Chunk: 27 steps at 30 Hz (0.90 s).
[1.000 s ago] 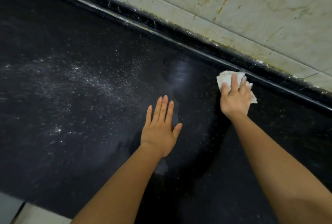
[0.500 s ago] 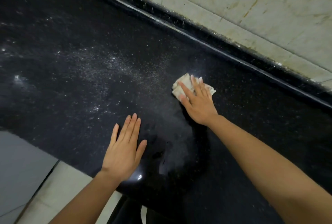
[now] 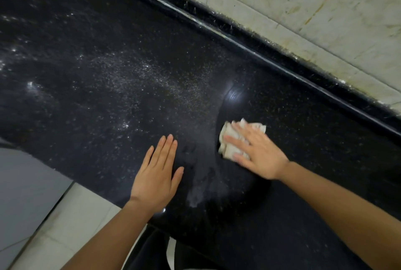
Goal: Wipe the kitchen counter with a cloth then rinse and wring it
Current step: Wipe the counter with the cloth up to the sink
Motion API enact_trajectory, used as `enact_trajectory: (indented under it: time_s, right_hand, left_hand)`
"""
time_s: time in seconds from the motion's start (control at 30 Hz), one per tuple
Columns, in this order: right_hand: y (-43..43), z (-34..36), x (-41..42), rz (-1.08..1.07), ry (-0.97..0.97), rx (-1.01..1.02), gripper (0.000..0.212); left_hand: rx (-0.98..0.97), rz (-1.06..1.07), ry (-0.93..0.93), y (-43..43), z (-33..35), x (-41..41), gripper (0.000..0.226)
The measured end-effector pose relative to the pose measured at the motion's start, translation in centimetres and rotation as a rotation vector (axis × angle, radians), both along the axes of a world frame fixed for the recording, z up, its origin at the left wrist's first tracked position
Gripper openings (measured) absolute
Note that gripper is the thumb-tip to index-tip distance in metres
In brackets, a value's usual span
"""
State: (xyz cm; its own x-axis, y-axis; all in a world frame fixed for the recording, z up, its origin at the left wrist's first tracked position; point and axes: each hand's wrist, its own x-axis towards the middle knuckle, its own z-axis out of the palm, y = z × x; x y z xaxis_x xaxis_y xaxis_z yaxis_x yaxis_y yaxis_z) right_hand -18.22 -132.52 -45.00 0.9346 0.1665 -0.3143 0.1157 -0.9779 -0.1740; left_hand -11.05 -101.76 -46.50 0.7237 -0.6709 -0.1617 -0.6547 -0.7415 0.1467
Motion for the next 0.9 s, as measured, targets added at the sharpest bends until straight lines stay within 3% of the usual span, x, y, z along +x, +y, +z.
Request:
enact_trajectory:
  time_s: [0.17, 0.33, 0.57, 0.9]
  right_hand:
    - [-2.6, 0.4, 8.5, -0.466, 0.001, 0.002, 0.057]
    - [-3.6, 0.4, 15.8, -0.719, 0.050, -0.013, 0.059]
    - [-1.8, 0.8, 17.4, -0.724, 0.096, -0.033, 0.059]
    - [6.9, 1.2, 9.8, -0.568, 0.104, 0.052, 0.057]
  left_hand:
    - [-0.013, 0.009, 0.002, -0.1, -0.1, 0.0, 0.066]
    - [-0.050, 0.017, 0.010, -0.2, 0.0, 0.0, 0.064]
    - [-0.055, 0.035, 0.025, -0.1, -0.2, -0.1, 0.064]
    - [-0.104, 0.006, 0.100, 0.0, 0.1, 0.3, 0.066]
